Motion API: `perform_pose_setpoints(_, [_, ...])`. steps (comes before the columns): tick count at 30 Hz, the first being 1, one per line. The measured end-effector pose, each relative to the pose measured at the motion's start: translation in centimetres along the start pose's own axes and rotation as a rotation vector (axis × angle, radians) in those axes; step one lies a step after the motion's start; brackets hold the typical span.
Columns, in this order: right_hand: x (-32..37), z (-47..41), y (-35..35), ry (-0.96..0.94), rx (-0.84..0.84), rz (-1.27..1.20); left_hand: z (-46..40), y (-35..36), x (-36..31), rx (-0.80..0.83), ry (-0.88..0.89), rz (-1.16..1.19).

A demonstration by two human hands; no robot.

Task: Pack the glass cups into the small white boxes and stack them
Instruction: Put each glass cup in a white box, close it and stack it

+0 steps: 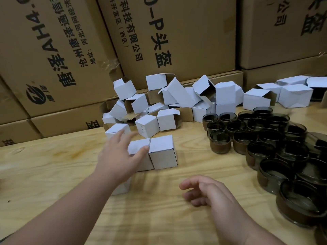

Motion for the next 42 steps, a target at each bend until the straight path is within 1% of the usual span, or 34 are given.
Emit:
perform_pose_setpoints(4, [-0.3,-0.6,0.3,0.078,0.010,0.007,-2.4,4.1,-2.8,0.245,0.171,-0.175])
perform_pose_setpoints(8, [-1.2,-0.8,0.9,0.163,0.148,-0.002,-2.9,7.1,-4.7,0.388,0.289,-0.295])
perform_pose_setpoints(9, [-0.7,-0.8,0.6,0.142,0.139,-0.015,-2.9,7.6,-4.9,0.415,0.298,-0.312])
perform_pose_setpoints(11, [0.6,-0.1,-0.3,0.040,0.074,-0.057,-2.9,7.9,-5.0,0.441,0.297,-0.305])
perform_pose_setpoints(13, [1.4,0.6,-1.7,-0.089,-0.073,-0.080,-3.8,6.7,-5.0,0.368,0.277,-0.214])
perform_pose_setpoints(15, [2.2,0.7,-2.7,-0.160,-0.226,-0.110,-6.0,4.1,-4.4,0.190,0.232,-0.096])
perform_pose_setpoints(17, [1.7,0.0,-2.9,-0.122,-0.307,-0.092,-8.9,1.6,-2.5,0.052,0.122,-0.052])
perform_pose_setpoints(19, [0.7,-0.9,-2.7,-0.040,-0.317,-0.041,-11.7,0.2,0.5,0.030,-0.041,-0.072])
perform_pose_setpoints(21, [0.2,-1.7,-1.9,-0.006,-0.271,0.068,-14.1,-0.4,3.7,0.042,-0.192,-0.123])
perform_pose_setpoints(23, [-0.6,-2.4,-1.1,-0.038,-0.204,0.187,-16.1,-0.4,6.8,0.070,-0.300,-0.163])
perform_pose_setpoints(25, [-1.2,-3.4,-1.0,-0.052,-0.083,0.324,-17.6,0.2,9.4,0.125,-0.376,-0.132])
perform_pose_setpoints(27, [-2.0,-4.2,-0.3,-0.029,0.118,0.359,-18.7,1.1,11.8,0.186,-0.445,-0.062])
perform_pose_setpoints(28, [-2.6,-4.3,0.3,-0.024,0.182,0.343,-19.2,1.5,12.8,0.209,-0.478,-0.039])
perform_pose_setpoints(29, [-3.1,-4.4,0.8,0.001,0.176,0.347,-19.6,1.8,13.8,0.223,-0.506,-0.021])
perform_pose_setpoints(31, [-3.1,-4.7,1.1,0.009,0.178,0.416,-20.5,2.1,15.2,0.227,-0.521,-0.014])
perform_pose_setpoints(34, [-3.2,-5.5,0.5,0.043,0.239,0.494,-21.4,2.2,16.0,0.167,-0.487,-0.039])
perform_pose_setpoints(36, [-2.9,-5.5,-0.1,0.060,0.226,0.487,-22.0,2.1,15.9,0.125,-0.452,-0.040])
perform_pose_setpoints(38, [-2.4,-5.2,-0.5,0.090,0.176,0.493,-22.2,1.7,15.2,0.087,-0.402,-0.056])
perform_pose_setpoints(42, [-1.3,-4.0,-0.7,0.027,0.003,0.537,-21.7,-0.8,13.0,0.009,-0.280,-0.108])
Point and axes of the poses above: each hand's wrist, its own z-axis away from the middle knuckle, its own y-axis out of the palm, x = y × z, the point moved 7 cm from there along -z, towards the middle knuckle, and after that the axes turned 10 degrees about z, right-handed, at the moved point
